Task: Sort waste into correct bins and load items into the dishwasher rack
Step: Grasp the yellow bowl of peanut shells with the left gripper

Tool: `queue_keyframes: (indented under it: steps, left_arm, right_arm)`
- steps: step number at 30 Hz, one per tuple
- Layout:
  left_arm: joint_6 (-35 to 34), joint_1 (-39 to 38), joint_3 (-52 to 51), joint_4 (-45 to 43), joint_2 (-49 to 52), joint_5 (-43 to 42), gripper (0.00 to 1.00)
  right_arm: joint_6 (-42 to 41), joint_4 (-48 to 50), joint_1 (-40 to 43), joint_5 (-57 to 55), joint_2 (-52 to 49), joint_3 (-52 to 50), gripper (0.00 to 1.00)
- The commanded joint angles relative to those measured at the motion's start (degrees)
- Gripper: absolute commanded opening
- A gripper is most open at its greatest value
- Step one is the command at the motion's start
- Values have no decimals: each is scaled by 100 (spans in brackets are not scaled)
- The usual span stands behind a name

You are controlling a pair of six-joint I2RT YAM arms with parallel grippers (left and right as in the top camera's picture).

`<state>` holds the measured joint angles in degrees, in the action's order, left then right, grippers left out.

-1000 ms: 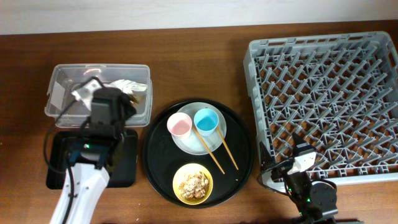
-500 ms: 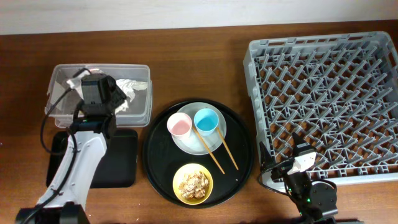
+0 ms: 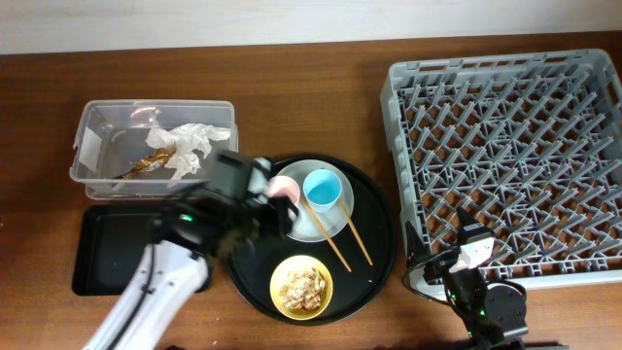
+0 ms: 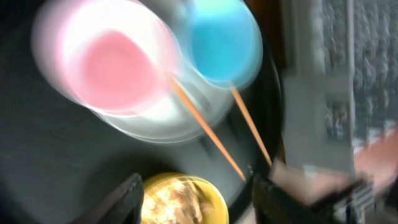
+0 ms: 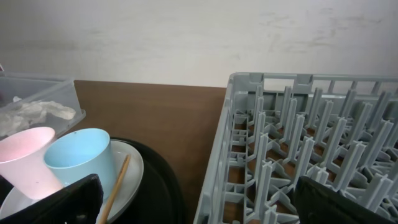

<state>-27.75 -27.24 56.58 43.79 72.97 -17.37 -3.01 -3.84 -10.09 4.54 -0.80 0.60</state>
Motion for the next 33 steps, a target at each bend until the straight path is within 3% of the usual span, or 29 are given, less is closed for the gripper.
queue_keyframes:
  steps: [1, 8, 12, 22, 25, 33]
  left_arm:
    - [125, -1231, 52, 157, 105, 68, 44]
    - [-826, -3047, 52, 345, 411, 1447, 41]
    - [-1440, -3633, 52, 343, 741, 2286, 39]
    - [-1554, -3713, 52, 85, 1665, 2555, 39]
    - [-1554, -3709, 55, 24, 1707, 2559, 28]
    - [-1554, -3709, 52, -7, 1849, 2568, 20]
  right_arm:
    - [-48, -26, 35, 33, 39, -28, 99]
    - [-48, -26, 35, 33, 39, -28, 99]
    - [-48, -26, 35, 33, 39, -28, 99]
    - [-48, -26, 35, 33, 39, -28, 99]
    - [-48, -26, 35, 33, 39, -28, 99]
    - [-48, -26, 35, 33, 39, -28, 99]
